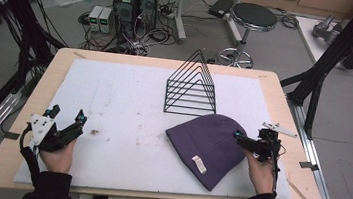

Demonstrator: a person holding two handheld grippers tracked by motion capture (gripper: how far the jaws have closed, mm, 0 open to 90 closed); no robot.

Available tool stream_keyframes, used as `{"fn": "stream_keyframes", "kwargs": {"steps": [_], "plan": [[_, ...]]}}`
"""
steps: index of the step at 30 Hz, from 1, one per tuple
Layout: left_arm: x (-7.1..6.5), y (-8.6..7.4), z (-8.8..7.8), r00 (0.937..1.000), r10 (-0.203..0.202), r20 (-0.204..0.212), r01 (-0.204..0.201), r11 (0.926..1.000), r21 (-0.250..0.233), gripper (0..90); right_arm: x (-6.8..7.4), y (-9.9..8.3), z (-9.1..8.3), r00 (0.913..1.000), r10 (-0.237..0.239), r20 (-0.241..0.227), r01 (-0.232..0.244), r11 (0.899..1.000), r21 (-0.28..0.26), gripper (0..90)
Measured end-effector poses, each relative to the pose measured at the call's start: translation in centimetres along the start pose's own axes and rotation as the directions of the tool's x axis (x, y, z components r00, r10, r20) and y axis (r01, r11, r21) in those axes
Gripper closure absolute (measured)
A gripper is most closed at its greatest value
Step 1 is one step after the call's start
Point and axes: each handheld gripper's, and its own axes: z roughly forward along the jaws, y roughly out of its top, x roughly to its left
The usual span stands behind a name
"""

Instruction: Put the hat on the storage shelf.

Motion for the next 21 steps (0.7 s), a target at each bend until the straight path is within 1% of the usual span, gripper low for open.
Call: {"fn": "stream_keyframes", "kwargs": {"steps": [2, 6, 7, 10, 11, 15, 19, 21], "plan": [[0.0, 0.0, 0.0, 1.0000, 0.000, 0.000, 0.000, 1.0000, 0.002, 21.1, 0.0, 0.0, 0.2, 0.9999, 0.011, -0.011, -0.011, 0.999, 0.034, 6.6], [0.0, 0.0, -0.1, 1.0000, -0.001, -0.002, 0.001, 1.0000, -0.002, 21.7, 0.0, 0.1, 0.7, 1.0000, 0.001, -0.006, 0.000, 0.997, 0.081, 6.6], [0.0, 0.1, -0.1, 1.0000, 0.001, -0.002, -0.001, 1.0000, -0.004, 22.4, 0.0, 0.1, 0.8, 0.9999, 0.007, -0.007, -0.006, 0.995, 0.099, 6.6], [0.0, 0.1, -0.1, 1.0000, -0.002, -0.004, 0.002, 0.9999, -0.010, 23.0, 0.2, 0.1, 1.1, 1.0000, 0.006, -0.006, -0.005, 0.988, 0.155, 6.6], [0.0, 0.1, -0.1, 1.0000, -0.003, -0.002, 0.003, 0.9999, -0.011, 23.0, 0.3, 0.1, 1.2, 1.0000, 0.009, 0.003, -0.009, 0.985, 0.170, 6.6], [0.0, 0.1, 0.0, 1.0000, -0.006, 0.001, 0.006, 0.9999, -0.010, 23.1, 0.5, -0.1, 1.5, 0.9994, 0.015, 0.030, -0.021, 0.978, 0.208, 6.7], [0.1, 0.0, 0.1, 0.9998, -0.017, 0.011, 0.017, 0.9998, 0.003, 23.0, 0.6, -0.4, 1.9, 0.9992, 0.016, 0.037, -0.025, 0.965, 0.261, 6.7], [0.1, 0.0, 0.2, 0.9998, -0.018, 0.010, 0.018, 0.9998, 0.003, 23.0, 0.7, -0.4, 2.1, 0.9992, 0.015, 0.038, -0.024, 0.962, 0.273, 6.6]]}}
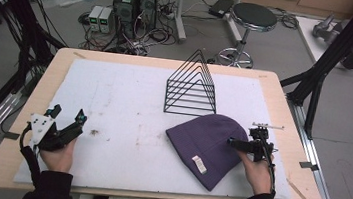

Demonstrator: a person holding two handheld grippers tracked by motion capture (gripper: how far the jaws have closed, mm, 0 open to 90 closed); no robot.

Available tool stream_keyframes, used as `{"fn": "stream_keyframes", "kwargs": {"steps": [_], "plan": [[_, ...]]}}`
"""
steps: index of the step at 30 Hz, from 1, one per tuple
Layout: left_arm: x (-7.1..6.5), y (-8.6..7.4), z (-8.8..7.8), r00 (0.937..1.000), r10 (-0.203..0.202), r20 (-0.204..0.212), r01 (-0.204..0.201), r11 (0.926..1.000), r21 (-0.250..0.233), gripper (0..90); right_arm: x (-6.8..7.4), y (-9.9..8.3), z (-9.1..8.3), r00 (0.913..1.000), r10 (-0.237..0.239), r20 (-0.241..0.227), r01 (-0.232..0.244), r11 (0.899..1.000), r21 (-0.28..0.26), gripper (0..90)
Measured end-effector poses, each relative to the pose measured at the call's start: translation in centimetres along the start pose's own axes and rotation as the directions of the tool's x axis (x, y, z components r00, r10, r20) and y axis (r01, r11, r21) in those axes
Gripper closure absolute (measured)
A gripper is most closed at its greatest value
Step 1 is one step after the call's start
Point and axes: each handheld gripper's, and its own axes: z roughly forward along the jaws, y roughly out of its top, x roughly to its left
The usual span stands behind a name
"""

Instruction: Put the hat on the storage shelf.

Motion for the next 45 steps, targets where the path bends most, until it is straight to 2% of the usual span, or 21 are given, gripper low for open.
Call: {"fn": "stream_keyframes", "kwargs": {"steps": [9, 12, 15, 19, 20, 21, 22, 24, 26, 32, 37, 45], "plan": [[0.0, 0.0, 0.0, 1.0000, -0.004, 0.000, 0.004, 1.0000, -0.005, 23.4, 0.2, -0.3, 0.8, 0.9999, -0.010, 0.010, 0.010, 1.000, 0.029, 8.3], [0.0, 0.0, 0.1, 0.9999, -0.013, 0.001, 0.013, 0.9999, -0.007, 23.4, 0.4, -0.3, 0.6, 0.9998, -0.018, 0.005, 0.018, 1.000, 0.018, 21.2], [0.0, 0.0, 0.1, 0.9999, -0.014, 0.002, 0.014, 0.9999, -0.006, 23.4, 0.7, -0.4, 0.5, 0.9995, -0.032, -0.001, 0.032, 0.999, 0.016, 30.4], [0.0, 0.0, 0.1, 1.0000, -0.009, -0.002, 0.009, 0.9999, -0.007, 24.0, 0.9, -0.5, 0.3, 0.9996, -0.024, -0.011, 0.024, 1.000, 0.000, 42.8], [0.0, 0.0, 0.1, 0.9999, -0.012, -0.003, 0.012, 0.9999, -0.010, 24.1, 0.8, -0.6, 0.3, 0.9997, -0.017, -0.017, 0.017, 1.000, -0.007, 47.3], [0.0, 0.0, 0.1, 0.9999, -0.011, -0.004, 0.011, 0.9999, -0.010, 24.1, 0.7, -0.7, 0.3, 0.9993, -0.004, -0.037, 0.003, 1.000, -0.018, 58.1], [-0.1, 0.0, 0.2, 0.9999, -0.013, -0.002, 0.012, 0.9999, -0.011, 24.1, 0.4, -0.8, 0.3, 0.9948, 0.035, -0.095, -0.038, 0.999, -0.024, 63.3], [-0.1, 0.0, 0.2, 0.9999, -0.013, 0.001, 0.013, 0.9999, -0.010, 24.2, 0.0, -0.9, 0.3, 0.9883, 0.074, -0.133, -0.079, 0.996, -0.031, 70.7], [-0.1, 0.0, 0.3, 0.9999, -0.013, 0.003, 0.013, 0.9999, -0.009, 24.4, -0.2, -0.9, 0.2, 0.9847, 0.093, -0.147, -0.098, 0.995, -0.030, 75.1], [-0.1, 0.0, 0.3, 0.9999, -0.015, 0.006, 0.015, 0.9998, -0.010, 24.5, 0.3, -1.0, 0.0, 0.9896, 0.058, -0.131, -0.066, 0.996, -0.055, 77.1], [-0.1, 0.0, 0.3, 0.9997, -0.019, 0.016, 0.019, 0.9998, -0.009, 25.3, 0.2, -1.0, -0.1, 0.9873, 0.047, -0.152, -0.058, 0.996, -0.072, 76.9], [-0.2, 0.0, 0.3, 0.9993, -0.014, 0.035, 0.014, 0.9998, -0.014, 27.6, 0.3, -0.9, -0.7, 0.9831, 0.013, -0.183, -0.038, 0.990, -0.133, 76.9]]}}
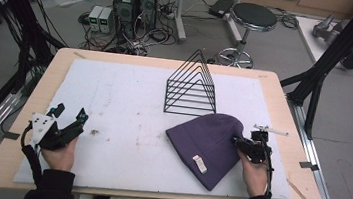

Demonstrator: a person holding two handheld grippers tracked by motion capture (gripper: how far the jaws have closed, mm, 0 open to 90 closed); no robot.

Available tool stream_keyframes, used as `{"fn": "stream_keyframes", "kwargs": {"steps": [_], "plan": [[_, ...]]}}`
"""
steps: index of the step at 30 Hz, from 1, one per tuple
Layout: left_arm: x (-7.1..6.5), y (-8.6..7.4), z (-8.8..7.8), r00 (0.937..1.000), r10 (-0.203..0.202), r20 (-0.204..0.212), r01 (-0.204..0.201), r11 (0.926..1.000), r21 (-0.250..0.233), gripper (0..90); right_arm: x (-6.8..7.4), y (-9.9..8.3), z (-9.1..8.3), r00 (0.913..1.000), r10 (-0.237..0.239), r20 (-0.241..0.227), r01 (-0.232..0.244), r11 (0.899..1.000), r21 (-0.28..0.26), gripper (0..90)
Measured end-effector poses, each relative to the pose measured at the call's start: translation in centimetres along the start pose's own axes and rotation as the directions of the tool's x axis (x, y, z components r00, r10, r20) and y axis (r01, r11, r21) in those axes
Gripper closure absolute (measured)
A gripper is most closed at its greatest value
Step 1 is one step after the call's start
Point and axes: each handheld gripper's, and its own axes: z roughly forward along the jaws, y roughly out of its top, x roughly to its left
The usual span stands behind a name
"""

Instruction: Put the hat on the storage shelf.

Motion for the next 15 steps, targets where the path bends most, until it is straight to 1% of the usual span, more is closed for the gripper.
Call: {"fn": "stream_keyframes", "kwargs": {"steps": [4, 6, 8, 9, 11, 12, 14, 15], "plan": [[0.1, 0.0, 0.0, 1.0000, -0.006, -0.001, 0.006, 1.0000, -0.002, 27.6, 0.3, 0.2, -0.4, 0.9997, -0.019, -0.015, 0.018, 0.999, -0.034, 76.8], [0.1, 0.0, 0.0, 1.0000, -0.008, 0.000, 0.008, 1.0000, 0.002, 27.6, 0.5, 0.2, -0.6, 0.9981, -0.055, -0.028, 0.053, 0.997, -0.058, 76.7], [0.1, 0.0, 0.0, 1.0000, -0.010, 0.000, 0.010, 1.0000, 0.002, 27.6, 0.8, 0.3, -0.9, 0.9944, -0.102, -0.029, 0.099, 0.991, -0.090, 76.6], [0.1, 0.0, 0.0, 1.0000, -0.009, 0.001, 0.009, 1.0000, 0.002, 27.6, 1.1, 0.3, -1.1, 0.9908, -0.134, -0.021, 0.130, 0.985, -0.112, 76.6], [0.1, 0.0, 0.0, 1.0000, -0.006, 0.003, 0.006, 1.0000, 0.005, 27.6, 1.6, 0.4, -1.4, 0.9848, -0.173, -0.011, 0.170, 0.975, -0.141, 76.7], [0.1, -0.1, 0.1, 1.0000, -0.008, 0.006, 0.008, 1.0000, 0.006, 27.6, 1.9, 0.5, -1.6, 0.9800, -0.199, -0.007, 0.195, 0.969, -0.153, 76.7], [0.1, -0.1, 0.1, 0.9999, -0.010, 0.006, 0.010, 0.9999, 0.005, 27.6, 2.5, 0.6, -1.9, 0.9659, -0.259, 0.002, 0.255, 0.951, -0.176, 76.6], [0.1, -0.1, 0.2, 0.9999, -0.009, 0.005, 0.009, 0.9999, 0.007, 27.6, 2.8, 0.6, -2.1, 0.9594, -0.282, 0.005, 0.278, 0.942, -0.186, 76.6]]}}
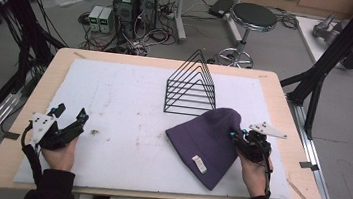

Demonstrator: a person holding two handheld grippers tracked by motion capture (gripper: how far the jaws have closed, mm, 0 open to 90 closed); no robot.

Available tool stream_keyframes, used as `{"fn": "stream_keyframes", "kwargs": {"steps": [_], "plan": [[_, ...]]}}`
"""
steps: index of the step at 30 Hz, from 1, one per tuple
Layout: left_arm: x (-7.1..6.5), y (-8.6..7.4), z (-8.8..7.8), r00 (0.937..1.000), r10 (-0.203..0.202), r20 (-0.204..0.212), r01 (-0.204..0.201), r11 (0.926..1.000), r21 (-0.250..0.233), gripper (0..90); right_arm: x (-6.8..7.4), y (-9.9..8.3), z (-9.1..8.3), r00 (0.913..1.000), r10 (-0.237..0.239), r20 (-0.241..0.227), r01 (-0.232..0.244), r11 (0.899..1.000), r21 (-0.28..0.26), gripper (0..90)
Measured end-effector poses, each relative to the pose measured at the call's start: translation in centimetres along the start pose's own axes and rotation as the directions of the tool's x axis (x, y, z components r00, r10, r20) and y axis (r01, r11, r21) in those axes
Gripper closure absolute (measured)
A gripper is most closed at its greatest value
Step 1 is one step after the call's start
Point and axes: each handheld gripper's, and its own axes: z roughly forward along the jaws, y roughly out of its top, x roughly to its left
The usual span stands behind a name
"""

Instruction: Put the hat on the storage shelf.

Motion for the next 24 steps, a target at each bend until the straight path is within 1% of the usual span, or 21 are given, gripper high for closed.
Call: {"fn": "stream_keyframes", "kwargs": {"steps": [3, 6, 8, 11, 13, 16, 17, 18, 20, 21, 22, 24], "plan": [[0.0, 0.0, 0.0, 1.0000, -0.002, 0.002, 0.002, 1.0000, 0.001, 27.6, 0.5, 0.4, -0.5, 0.9989, -0.046, -0.002, 0.046, 0.999, -0.024, 76.6], [0.1, 0.0, 0.0, 1.0000, -0.005, 0.002, 0.005, 1.0000, 0.000, 27.5, 0.7, 0.8, -0.9, 0.9958, -0.090, -0.015, 0.089, 0.994, -0.055, 76.5], [0.1, 0.0, 0.0, 1.0000, -0.004, 0.002, 0.004, 1.0000, 0.002, 27.5, 0.7, 1.2, -1.1, 0.9921, -0.122, -0.028, 0.120, 0.990, -0.073, 76.2], [0.1, 0.0, 0.1, 1.0000, -0.007, 0.002, 0.007, 1.0000, 0.002, 27.4, 0.7, 1.4, -1.2, 0.9879, -0.151, -0.033, 0.147, 0.984, -0.104, 76.1], [0.1, 0.0, 0.1, 1.0000, -0.005, 0.003, 0.005, 1.0000, 0.003, 27.4, 0.5, 1.5, -1.1, 0.9853, -0.167, -0.035, 0.162, 0.980, -0.115, 76.0], [0.0, 0.0, 0.0, 1.0000, -0.002, -0.004, 0.002, 1.0000, 0.002, 26.9, 0.2, 1.8, -1.0, 0.9816, -0.182, -0.057, 0.174, 0.977, -0.123, 75.7], [0.0, 0.0, 0.0, 1.0000, -0.003, -0.005, 0.003, 1.0000, 0.002, 26.6, 0.1, 1.8, -1.0, 0.9803, -0.189, -0.058, 0.180, 0.975, -0.133, 75.7], [0.0, 0.0, 0.0, 1.0000, -0.004, -0.005, 0.004, 1.0000, 0.002, 26.6, 0.1, 1.9, -1.1, 0.9816, -0.182, -0.058, 0.172, 0.975, -0.143, 75.7], [0.0, 0.0, 0.0, 1.0000, -0.003, -0.005, 0.003, 1.0000, 0.001, 26.6, -0.1, 2.0, -1.3, 0.9814, -0.179, -0.068, 0.164, 0.969, -0.184, 75.7], [0.0, 0.0, 0.1, 1.0000, -0.005, -0.003, 0.005, 1.0000, 0.000, 26.6, -0.2, 2.1, -1.5, 0.9801, -0.183, -0.078, 0.163, 0.964, -0.208, 75.7], [0.0, 0.0, 0.1, 1.0000, -0.004, -0.003, 0.004, 1.0000, 0.001, 26.6, -0.3, 2.2, -1.6, 0.9793, -0.185, -0.081, 0.162, 0.958, -0.238, 75.7], [0.0, 0.0, 0.1, 1.0000, -0.002, -0.002, 0.002, 1.0000, 0.000, 26.6, -0.5, 2.4, -1.7, 0.9801, -0.180, -0.085, 0.152, 0.953, -0.262, 75.4]]}}
